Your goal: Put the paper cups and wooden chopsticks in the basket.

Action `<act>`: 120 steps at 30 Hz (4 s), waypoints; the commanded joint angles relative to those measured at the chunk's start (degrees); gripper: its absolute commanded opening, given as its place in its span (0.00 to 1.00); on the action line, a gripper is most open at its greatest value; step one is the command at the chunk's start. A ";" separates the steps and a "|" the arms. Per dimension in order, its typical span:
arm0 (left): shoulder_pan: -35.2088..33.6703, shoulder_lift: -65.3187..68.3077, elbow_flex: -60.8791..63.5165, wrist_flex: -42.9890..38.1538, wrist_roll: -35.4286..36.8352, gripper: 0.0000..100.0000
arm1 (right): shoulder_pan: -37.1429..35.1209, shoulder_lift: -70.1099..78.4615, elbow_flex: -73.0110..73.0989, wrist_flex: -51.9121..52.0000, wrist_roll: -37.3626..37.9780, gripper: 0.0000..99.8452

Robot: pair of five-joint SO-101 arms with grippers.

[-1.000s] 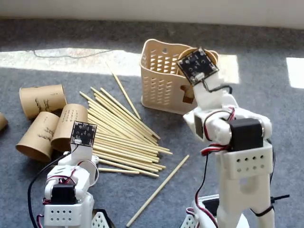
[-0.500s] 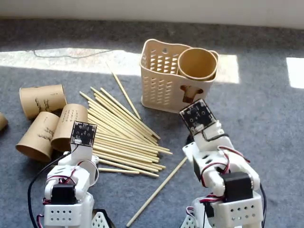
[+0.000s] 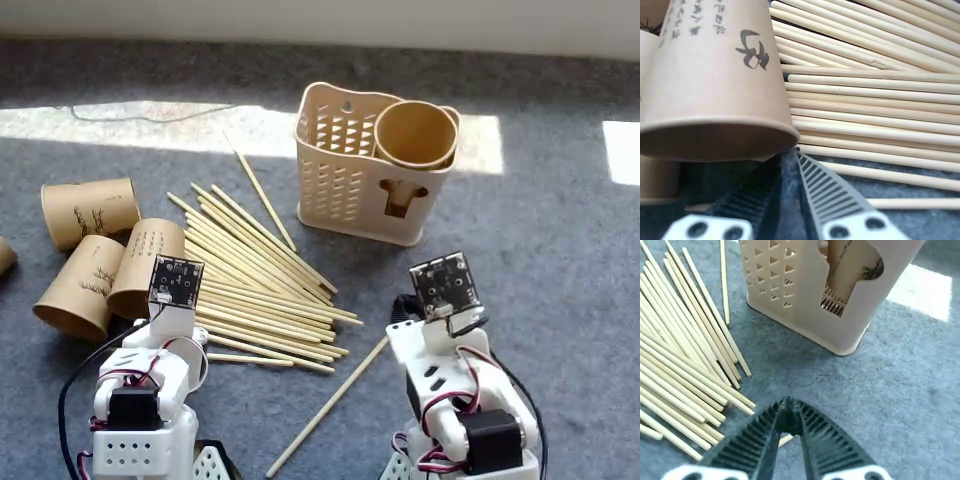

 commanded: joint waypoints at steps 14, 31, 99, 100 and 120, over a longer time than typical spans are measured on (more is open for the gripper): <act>-0.75 -0.22 1.10 0.26 -0.18 0.00 | -0.13 -5.85 11.30 -4.70 -2.90 0.01; -0.66 -0.22 1.10 0.26 -0.09 0.00 | -0.13 -5.85 28.26 -4.53 -2.81 0.01; -19.65 56.22 -44.18 -9.93 -51.87 0.20 | 2.33 -5.76 29.49 -2.07 -2.73 0.01; -19.30 57.19 -44.09 -10.90 -51.69 0.19 | 2.33 -5.76 29.49 -2.07 -2.73 0.01; -7.78 37.49 -31.60 -11.78 -41.32 0.01 | 2.42 -5.76 29.49 -2.07 -2.64 0.01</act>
